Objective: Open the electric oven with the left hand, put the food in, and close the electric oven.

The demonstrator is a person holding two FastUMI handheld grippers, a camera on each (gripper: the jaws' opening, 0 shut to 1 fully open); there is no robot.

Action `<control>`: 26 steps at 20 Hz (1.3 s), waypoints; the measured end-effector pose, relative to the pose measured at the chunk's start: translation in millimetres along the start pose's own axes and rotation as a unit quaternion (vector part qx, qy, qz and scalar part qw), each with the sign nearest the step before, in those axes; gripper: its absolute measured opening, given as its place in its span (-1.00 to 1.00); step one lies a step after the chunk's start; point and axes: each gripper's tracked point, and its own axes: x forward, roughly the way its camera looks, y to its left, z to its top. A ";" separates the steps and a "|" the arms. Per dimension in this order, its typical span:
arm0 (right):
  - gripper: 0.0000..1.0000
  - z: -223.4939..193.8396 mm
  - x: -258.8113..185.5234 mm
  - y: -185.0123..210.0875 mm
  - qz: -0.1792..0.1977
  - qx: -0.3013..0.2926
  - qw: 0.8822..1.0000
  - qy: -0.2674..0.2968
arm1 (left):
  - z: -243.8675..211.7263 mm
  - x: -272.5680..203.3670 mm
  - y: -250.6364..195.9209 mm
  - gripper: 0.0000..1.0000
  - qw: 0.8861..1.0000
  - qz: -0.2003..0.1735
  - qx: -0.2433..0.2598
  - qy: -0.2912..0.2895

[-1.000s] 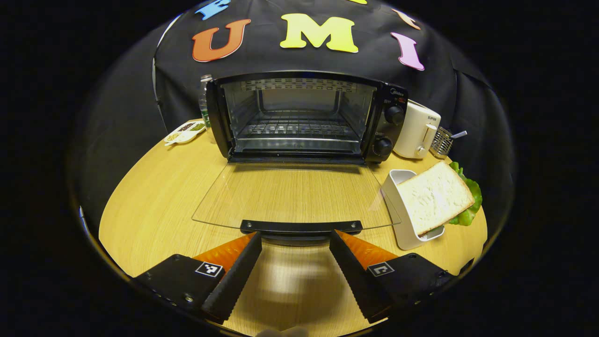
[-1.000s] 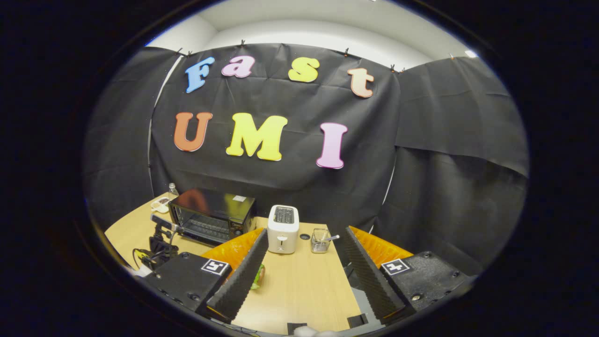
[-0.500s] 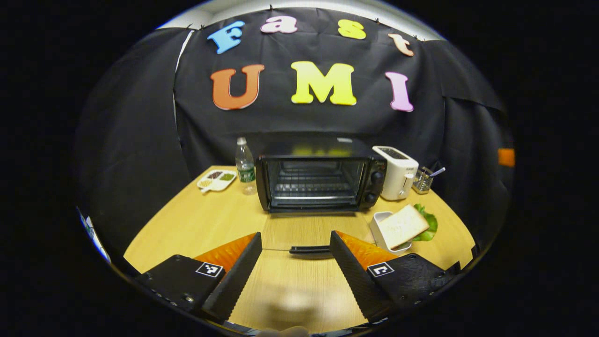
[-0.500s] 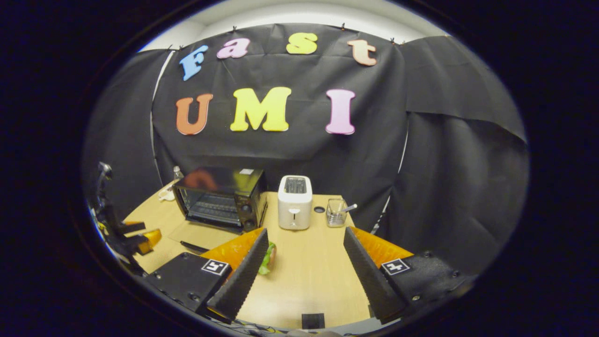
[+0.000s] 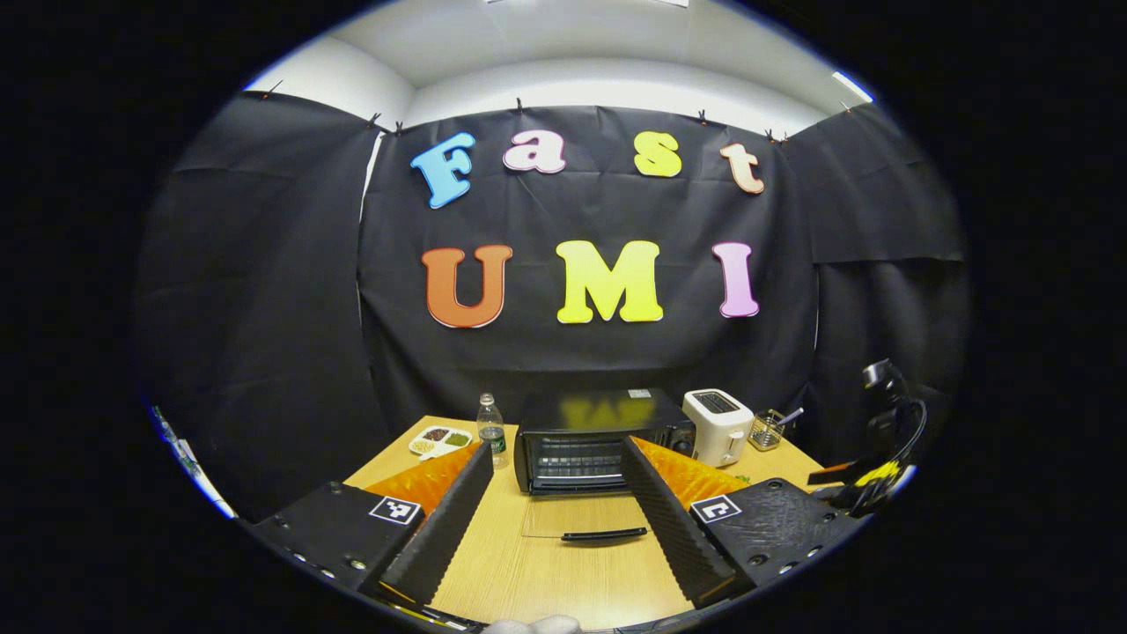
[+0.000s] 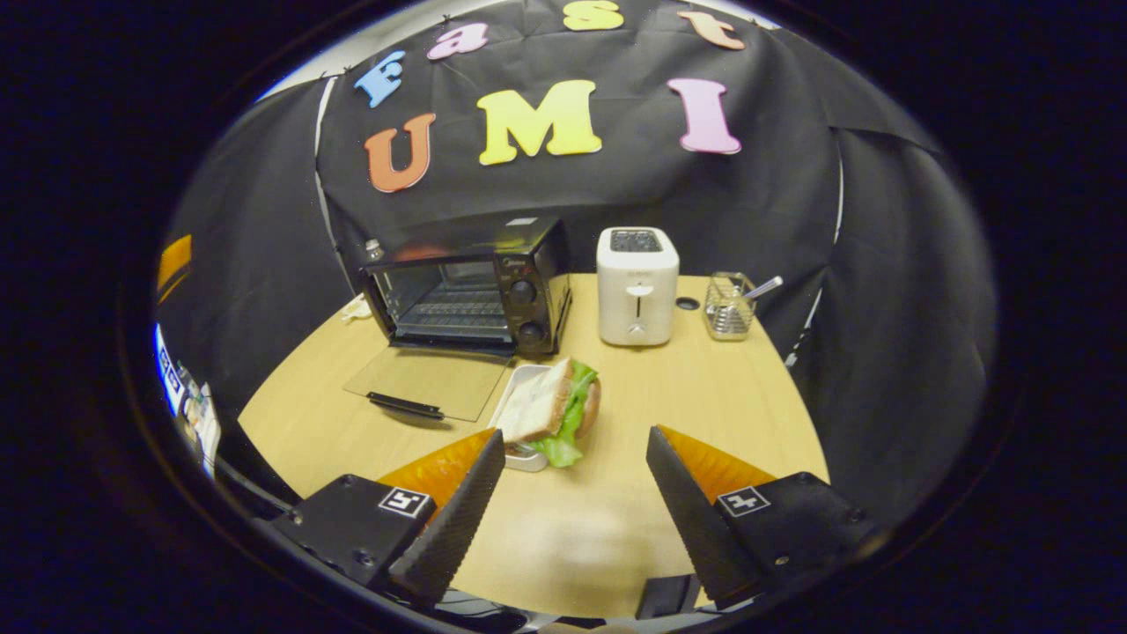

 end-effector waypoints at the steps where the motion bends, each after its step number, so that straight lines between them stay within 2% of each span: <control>1: 1.00 -2.6 13.6 1.1 0.009 0.007 1.000 0.007 | 8.8 -3.7 -3.1 0.91 1.000 0.001 -0.003 -0.005; 3: 1.00 -2.1 42.9 2.8 0.024 0.025 0.999 0.014 | 18.5 -6.9 -6.7 0.91 1.000 0.004 -0.003 -0.005; 4: 0.77 -0.1 57.3 2.5 0.033 0.040 0.998 0.019 | 21.1 -7.4 -10.1 0.92 1.000 0.005 0.000 -0.005; 5: 0.99 0.3 70.4 3.2 0.044 0.056 0.997 0.023 | 22.5 -7.2 -8.9 0.92 1.000 0.011 0.006 -0.002; 6: 0.99 2.8 82.1 1.9 0.053 0.070 0.996 0.028 | 20.7 -6.1 -8.9 0.92 1.000 0.015 0.010 0.004; 7: 0.72 4.9 90.6 -3.5 0.056 0.078 0.995 0.036 | 18.2 -4.4 -11.0 0.91 1.000 0.021 0.011 0.012; 10: 0.60 2.9 108.8 -5.8 0.090 0.102 0.989 0.063 | 15.8 -0.6 -12.1 0.91 0.998 0.049 0.003 0.027; 11: 0.41 4.3 110.6 -5.9 0.100 0.113 0.986 0.067 | 16.8 -0.1 -12.4 0.91 0.998 0.062 0.000 0.029; 12: 0.51 3.9 110.2 -5.3 0.111 0.120 0.984 0.071 | 16.4 3.1 -13.3 0.91 0.997 0.074 -0.003 0.032; 13: 0.19 6.6 110.0 -3.6 0.124 0.126 0.981 0.075 | 15.9 4.6 -15.3 0.91 0.996 0.086 -0.007 0.037; 15: 0.04 9.1 109.5 1.2 0.144 0.138 0.977 0.079 | 15.9 6.7 -16.2 0.91 0.993 0.110 -0.010 0.040; 16: -0.23 12.7 106.4 5.0 0.151 0.138 0.976 0.079 | 16.1 7.3 -16.7 0.83 0.992 0.120 -0.006 0.039; 17: -0.37 18.3 103.1 7.9 0.156 0.131 0.976 0.076 | 17.1 7.1 -17.5 0.91 0.991 0.127 -0.004 0.039; 19: -0.41 33.7 90.5 15.5 0.164 0.118 0.978 0.060 | 15.8 4.4 -22.3 0.91 0.991 0.130 -0.006 0.040; 20: -0.22 42.3 80.8 19.5 0.167 0.114 0.978 0.053 | 14.5 1.8 -21.0 0.92 0.990 0.134 -0.002 0.038; 21: -0.23 52.7 71.9 24.0 0.169 0.113 0.978 0.041 | 15.2 -1.2 -20.1 0.92 0.990 0.134 0.001 0.035; 24: -0.23 84.5 48.3 41.6 0.168 0.107 0.980 -0.010 | 8.1 -3.1 -26.8 0.92 0.993 0.111 0.011 0.038; 26: -0.23 97.4 47.5 57.5 0.160 0.138 0.977 -0.039 | 3.5 -3.3 -26.4 0.92 0.994 0.095 0.022 0.042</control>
